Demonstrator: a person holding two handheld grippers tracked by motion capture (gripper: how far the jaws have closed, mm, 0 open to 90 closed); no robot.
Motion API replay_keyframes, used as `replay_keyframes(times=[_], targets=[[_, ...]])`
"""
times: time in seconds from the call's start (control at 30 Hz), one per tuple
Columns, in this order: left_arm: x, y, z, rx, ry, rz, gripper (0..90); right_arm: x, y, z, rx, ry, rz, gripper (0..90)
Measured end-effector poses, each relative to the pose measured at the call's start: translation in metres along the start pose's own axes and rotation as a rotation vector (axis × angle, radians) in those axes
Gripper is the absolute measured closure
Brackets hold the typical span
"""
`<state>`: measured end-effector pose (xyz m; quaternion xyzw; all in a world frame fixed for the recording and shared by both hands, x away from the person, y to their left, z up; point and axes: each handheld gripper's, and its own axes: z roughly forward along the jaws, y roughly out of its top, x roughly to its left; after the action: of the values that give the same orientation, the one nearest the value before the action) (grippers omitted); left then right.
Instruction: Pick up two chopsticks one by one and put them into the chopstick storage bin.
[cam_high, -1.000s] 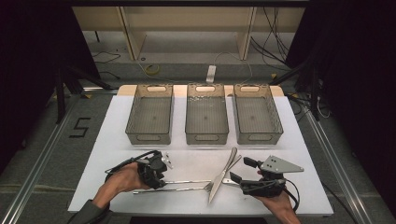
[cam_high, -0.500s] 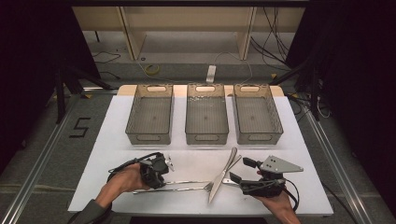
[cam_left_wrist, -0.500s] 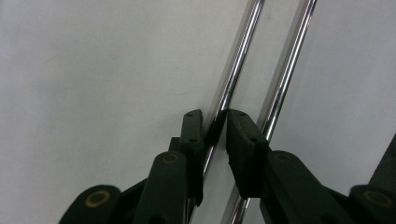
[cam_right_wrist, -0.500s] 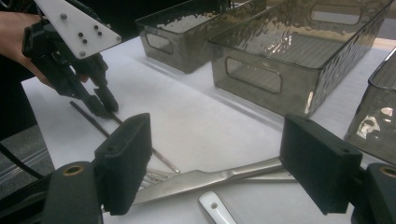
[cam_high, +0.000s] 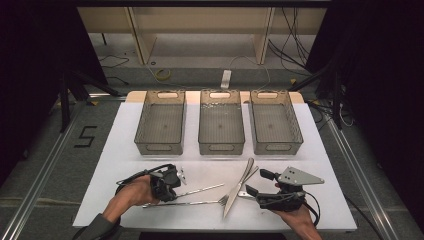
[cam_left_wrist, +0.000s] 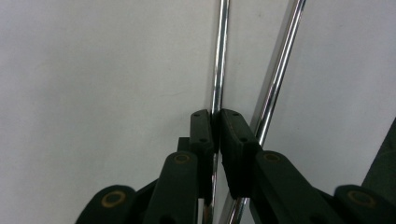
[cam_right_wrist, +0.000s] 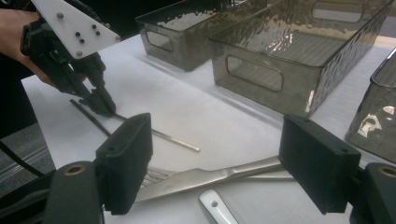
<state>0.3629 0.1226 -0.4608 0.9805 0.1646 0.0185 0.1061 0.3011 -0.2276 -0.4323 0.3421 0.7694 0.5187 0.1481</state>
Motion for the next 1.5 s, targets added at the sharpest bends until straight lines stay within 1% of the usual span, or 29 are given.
replay_keyframes(times=[0.17, 0.3, 0.33, 0.4, 0.53, 0.57, 0.63, 0.67, 0.7, 0.73, 0.77, 0.8, 0.93, 0.97, 1.03, 1.07, 1.13, 1.17, 1.27, 1.3, 1.33, 1.37, 1.4, 1.47, 1.5], targets=[[-0.001, 0.000, 0.000, -0.005, 0.006, 0.003, 84.0, 0.000, 0.000, 0.001, 0.004, 0.000, 0.000, 26.9], [0.001, -0.002, -0.001, -0.016, -0.001, 0.001, 84.3, 0.000, 0.000, 0.001, 0.004, 0.001, 0.000, 27.0], [0.001, -0.002, -0.001, -0.026, 0.006, -0.010, 84.3, 0.000, 0.000, 0.001, 0.004, 0.000, 0.001, 27.0], [0.002, -0.002, -0.003, -0.031, 0.030, -0.019, 84.4, -0.001, 0.000, 0.001, 0.003, -0.001, 0.001, 27.1], [0.002, -0.001, -0.007, -0.069, 0.031, -0.038, 84.4, -0.001, 0.000, 0.001, 0.003, -0.002, 0.004, 27.1], [0.002, -0.001, -0.009, -0.070, 0.041, -0.038, 84.4, -0.001, 0.000, 0.001, 0.003, -0.002, 0.004, 27.1], [0.002, -0.001, -0.012, -0.087, 0.059, -0.049, 84.4, -0.002, 0.000, 0.001, 0.004, -0.004, 0.006, 27.1], [0.002, -0.001, -0.014, -0.098, 0.067, -0.047, 84.4, -0.001, 0.000, 0.000, 0.003, -0.005, 0.008, 27.2], [0.003, -0.001, -0.016, -0.117, 0.062, -0.055, 84.4, -0.002, 0.000, 0.000, 0.003, -0.005, 0.008, 27.2], [0.005, -0.001, -0.021, -0.147, 0.058, -0.077, 84.4, -0.002, 0.000, 0.000, 0.004, -0.004, 0.008, 27.1], [0.005, -0.001, -0.021, -0.147, 0.058, -0.077, 84.4, -0.002, 0.000, 0.000, 0.004, -0.005, 0.010, 27.2], [0.006, -0.002, -0.023, -0.164, 0.051, -0.084, 84.4, -0.002, 0.000, 0.000, 0.004, -0.005, 0.010, 27.2], [0.007, -0.003, -0.034, -0.224, 0.048, -0.116, 84.4, -0.002, 0.000, 0.000, 0.001, -0.003, 0.010, 27.1], [0.007, -0.003, -0.036, -0.235, 0.046, -0.118, 84.5, -0.002, 0.000, 0.000, 0.001, -0.003, 0.011, 27.2], [0.008, -0.004, -0.043, -0.294, 0.070, -0.148, 84.4, -0.002, 0.000, 0.000, 0.002, -0.003, 0.011, 27.1], [0.011, -0.005, -0.046, -0.311, 0.065, -0.157, 84.5, -0.002, 0.000, 0.000, 0.000, -0.004, 0.011, 27.2], [0.016, -0.009, -0.052, -0.363, 0.077, -0.201, 84.4, -0.003, 0.000, 0.000, 0.002, -0.005, 0.013, 27.1], [0.018, -0.010, -0.054, -0.390, 0.077, -0.224, 84.4, -0.003, -0.001, 0.000, 0.003, -0.007, 0.015, 27.2], [0.025, -0.015, -0.059, -0.432, 0.082, -0.271, 84.4, -0.004, -0.001, 0.000, 0.000, -0.006, 0.015, 27.2], [0.027, -0.016, -0.060, -0.436, 0.079, -0.279, 84.4, -0.004, -0.001, 0.000, 0.000, -0.005, 0.019, 27.1], [0.030, -0.017, -0.062, -0.444, 0.086, -0.285, 84.4, -0.004, -0.001, 0.000, 0.001, -0.007, 0.022, 27.3], [0.032, -0.018, -0.063, -0.455, 0.089, -0.300, 84.4, -0.004, -0.001, 0.000, 0.001, -0.007, 0.022, 27.3], [0.034, -0.019, -0.065, -0.457, 0.084, -0.304, 84.4, -0.004, -0.001, -0.001, 0.001, -0.008, 0.025, 27.3], [0.038, -0.020, -0.069, -0.483, 0.098, -0.323, 84.4, -0.004, -0.002, 0.000, 0.002, -0.008, 0.027, 27.4], [0.040, -0.020, -0.072, -0.487, 0.094, -0.326, 84.4, -0.005, -0.002, 0.000, 0.003, -0.009, 0.028, 27.3]])
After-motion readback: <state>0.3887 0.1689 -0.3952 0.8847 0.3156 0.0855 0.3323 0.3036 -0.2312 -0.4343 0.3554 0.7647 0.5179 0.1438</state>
